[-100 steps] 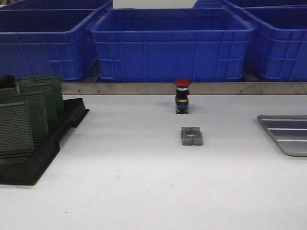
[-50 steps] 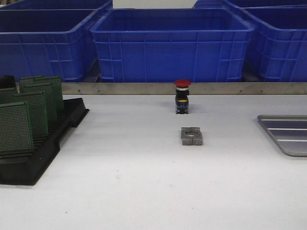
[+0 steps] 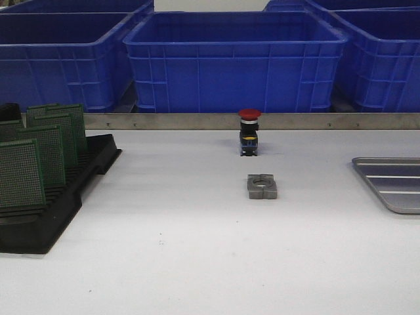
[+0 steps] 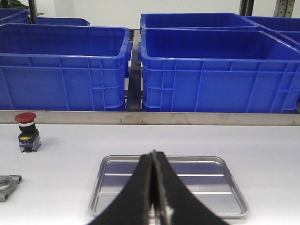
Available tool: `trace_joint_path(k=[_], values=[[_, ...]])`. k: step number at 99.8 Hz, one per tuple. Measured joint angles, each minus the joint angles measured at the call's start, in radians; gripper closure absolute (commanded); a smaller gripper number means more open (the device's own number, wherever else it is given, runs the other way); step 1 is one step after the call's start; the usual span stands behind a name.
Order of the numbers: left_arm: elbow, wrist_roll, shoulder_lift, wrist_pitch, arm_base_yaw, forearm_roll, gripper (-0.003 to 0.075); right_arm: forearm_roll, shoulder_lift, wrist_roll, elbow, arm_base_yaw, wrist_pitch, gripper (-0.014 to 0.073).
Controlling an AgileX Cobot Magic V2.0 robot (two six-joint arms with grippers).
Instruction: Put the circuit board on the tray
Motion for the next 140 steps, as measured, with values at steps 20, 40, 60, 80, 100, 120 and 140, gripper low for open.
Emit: trace_joint_path(k=[20,40,60,80,100,120,140], values=[[-0.007,0.000,0.000,0.012,0.000,0.000,0.0741,0.000,0.000,0.000,0.000,0.000,0.000,0.0655],[-0.176,0.000,0.055,0.167,0.000,-0.002,0.0741,0.000,0.000,0.000,0.000,0.000,0.000,0.0655],[-0.414,0.000,0.249,0.327,0.000,-0.002,0.0741,0.000,0.000,0.000,0.000,0.000,0.000,0.0655],[-0.604,0.000,0.501,0.429,0.000,0.000,0.0740,0.000,0.000,0.000,0.000,0.000,0.000,0.0655],[-0.756,0.000,0.756,0.480,0.000,0.007,0.0670,0.000,0.000,0.000,0.000,0.000,0.000,0.0655],[-0.904,0.180,0.994,0.562,0.000,-0.047,0.0387,0.000,0.000,0.000,0.000,0.000,0.000,0.0655],[-1.055,0.497,1.213,0.697,0.000,-0.160,0.0311,0.000,0.000,0.000,0.000,0.000,0.000,0.0655]])
